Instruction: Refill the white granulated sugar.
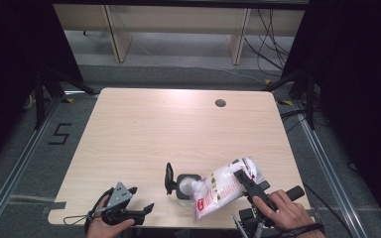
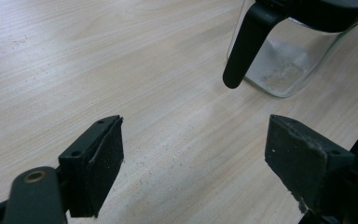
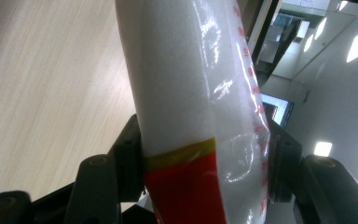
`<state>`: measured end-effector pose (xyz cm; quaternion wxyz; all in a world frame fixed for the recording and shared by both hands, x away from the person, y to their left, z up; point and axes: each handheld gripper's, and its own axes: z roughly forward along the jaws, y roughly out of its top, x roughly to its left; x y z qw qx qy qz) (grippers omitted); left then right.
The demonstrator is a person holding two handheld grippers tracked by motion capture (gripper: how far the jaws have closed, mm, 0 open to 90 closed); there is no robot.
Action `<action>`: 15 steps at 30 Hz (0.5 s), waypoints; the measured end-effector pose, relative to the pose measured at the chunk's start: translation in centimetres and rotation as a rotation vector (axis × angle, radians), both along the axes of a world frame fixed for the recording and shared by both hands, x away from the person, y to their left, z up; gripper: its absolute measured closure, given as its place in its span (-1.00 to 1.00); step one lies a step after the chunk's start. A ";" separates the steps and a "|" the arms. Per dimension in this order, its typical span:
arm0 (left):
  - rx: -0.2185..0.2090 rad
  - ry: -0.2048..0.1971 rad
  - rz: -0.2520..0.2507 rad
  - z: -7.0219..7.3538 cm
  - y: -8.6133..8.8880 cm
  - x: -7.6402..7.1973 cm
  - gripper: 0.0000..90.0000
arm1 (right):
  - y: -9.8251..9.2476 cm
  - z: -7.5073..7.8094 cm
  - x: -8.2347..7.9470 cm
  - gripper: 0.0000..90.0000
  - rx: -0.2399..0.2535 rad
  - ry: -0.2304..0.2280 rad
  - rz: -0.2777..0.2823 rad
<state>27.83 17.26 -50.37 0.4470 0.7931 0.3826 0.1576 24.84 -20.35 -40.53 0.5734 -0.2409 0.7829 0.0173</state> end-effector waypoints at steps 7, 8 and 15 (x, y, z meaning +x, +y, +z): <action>0.010 -0.002 0.000 0.1 0.0 0.0 -0.58 | 0.0 0.0 0.0 0.01 -0.001 0.000 -0.003; 0.005 0.000 -0.001 0.0 0.0 0.0 -0.58 | 0.0 0.0 0.0 0.01 0.002 0.001 -0.006; 0.013 -0.002 -0.001 0.0 0.0 0.0 -0.58 | -0.2 -0.2 0.0 0.01 0.021 0.012 -0.019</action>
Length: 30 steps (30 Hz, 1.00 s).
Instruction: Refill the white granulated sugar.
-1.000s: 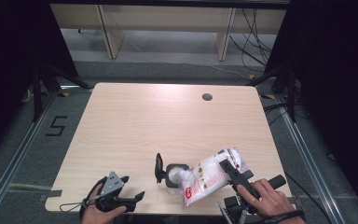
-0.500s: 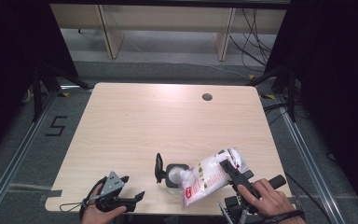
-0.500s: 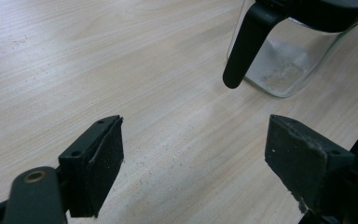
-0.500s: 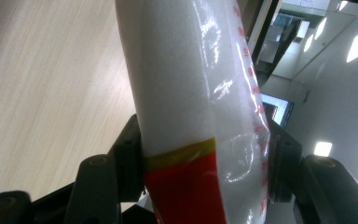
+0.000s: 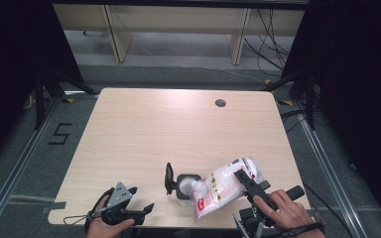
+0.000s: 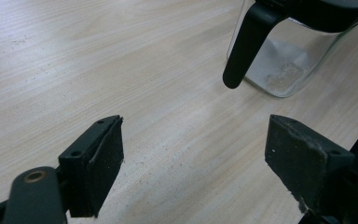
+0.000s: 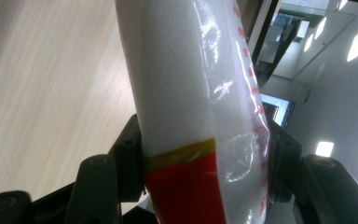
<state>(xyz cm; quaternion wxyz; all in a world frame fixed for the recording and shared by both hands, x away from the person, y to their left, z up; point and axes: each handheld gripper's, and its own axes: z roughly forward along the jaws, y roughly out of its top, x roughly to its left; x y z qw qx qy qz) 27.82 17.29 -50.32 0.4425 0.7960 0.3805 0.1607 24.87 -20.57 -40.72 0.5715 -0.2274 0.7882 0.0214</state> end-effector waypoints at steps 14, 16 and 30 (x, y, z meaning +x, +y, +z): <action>-0.014 -0.010 -0.006 0.0 0.0 0.1 -0.58 | -0.2 -0.2 0.3 0.02 0.012 0.005 0.012; 0.000 -0.011 -0.011 0.0 0.1 0.1 -0.58 | -0.2 -0.2 0.3 0.02 0.012 0.005 0.013; 0.004 -0.007 -0.010 0.0 0.0 0.1 -0.58 | -0.3 -0.4 0.4 0.02 0.024 0.015 0.001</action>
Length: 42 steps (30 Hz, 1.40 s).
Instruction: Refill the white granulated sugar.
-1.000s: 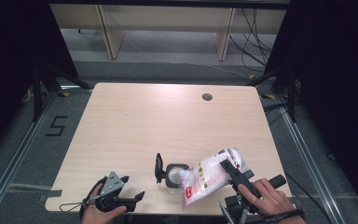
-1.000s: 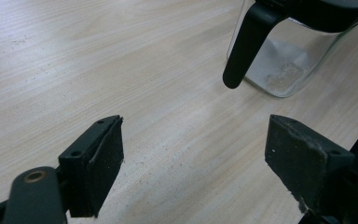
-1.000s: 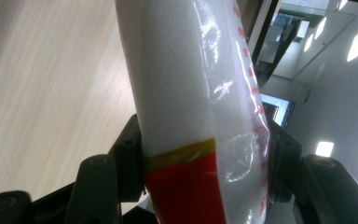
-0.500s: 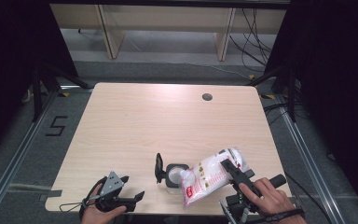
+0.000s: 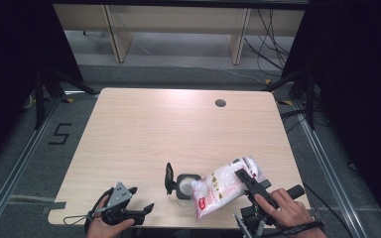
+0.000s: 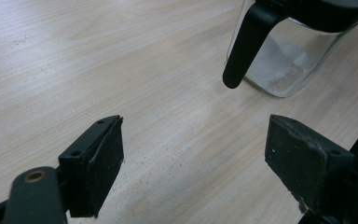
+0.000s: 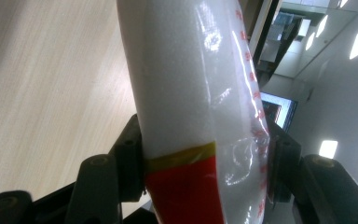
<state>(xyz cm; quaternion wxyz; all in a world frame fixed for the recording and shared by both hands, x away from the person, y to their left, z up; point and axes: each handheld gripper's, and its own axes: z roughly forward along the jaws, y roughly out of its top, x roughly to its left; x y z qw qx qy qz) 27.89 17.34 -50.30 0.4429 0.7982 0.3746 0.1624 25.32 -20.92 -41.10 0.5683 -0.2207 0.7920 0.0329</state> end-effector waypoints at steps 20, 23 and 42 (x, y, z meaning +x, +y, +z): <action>0.007 -0.003 -0.004 0.0 0.0 0.0 -0.58 | -0.1 -0.2 0.2 0.03 -0.003 -0.003 -0.004; 0.002 0.000 -0.001 0.0 0.0 0.0 -0.58 | -0.1 -0.1 0.2 0.03 -0.007 -0.007 0.001; -0.009 0.010 0.013 0.0 -0.1 -0.1 -0.58 | -0.1 -0.1 0.3 0.03 -0.012 -0.009 -0.002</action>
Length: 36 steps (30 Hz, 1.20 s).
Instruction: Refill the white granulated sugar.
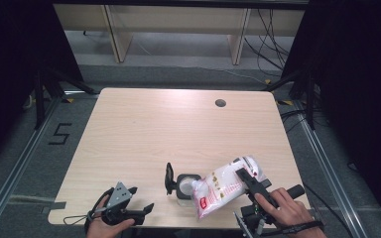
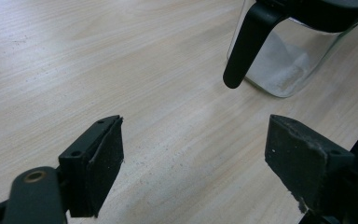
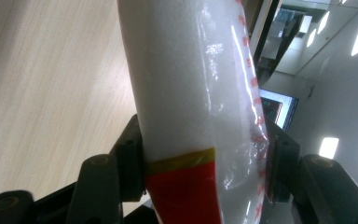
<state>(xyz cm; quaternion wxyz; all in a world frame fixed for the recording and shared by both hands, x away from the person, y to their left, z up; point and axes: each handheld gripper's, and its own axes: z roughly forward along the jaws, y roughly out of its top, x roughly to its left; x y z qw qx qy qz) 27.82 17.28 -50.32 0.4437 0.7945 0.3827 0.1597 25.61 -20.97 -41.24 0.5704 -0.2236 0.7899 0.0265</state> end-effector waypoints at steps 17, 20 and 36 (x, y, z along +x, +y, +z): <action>0.001 0.001 0.001 0.0 0.0 0.0 -0.58 | 0.0 0.0 0.0 0.03 0.000 0.000 0.001; 0.012 -0.012 -0.013 0.1 0.1 0.1 -0.58 | 0.0 0.0 0.0 0.04 -0.001 0.002 -0.001; 0.010 -0.010 -0.013 0.1 0.1 0.1 -0.58 | -0.2 -0.2 0.2 0.04 0.004 0.007 -0.004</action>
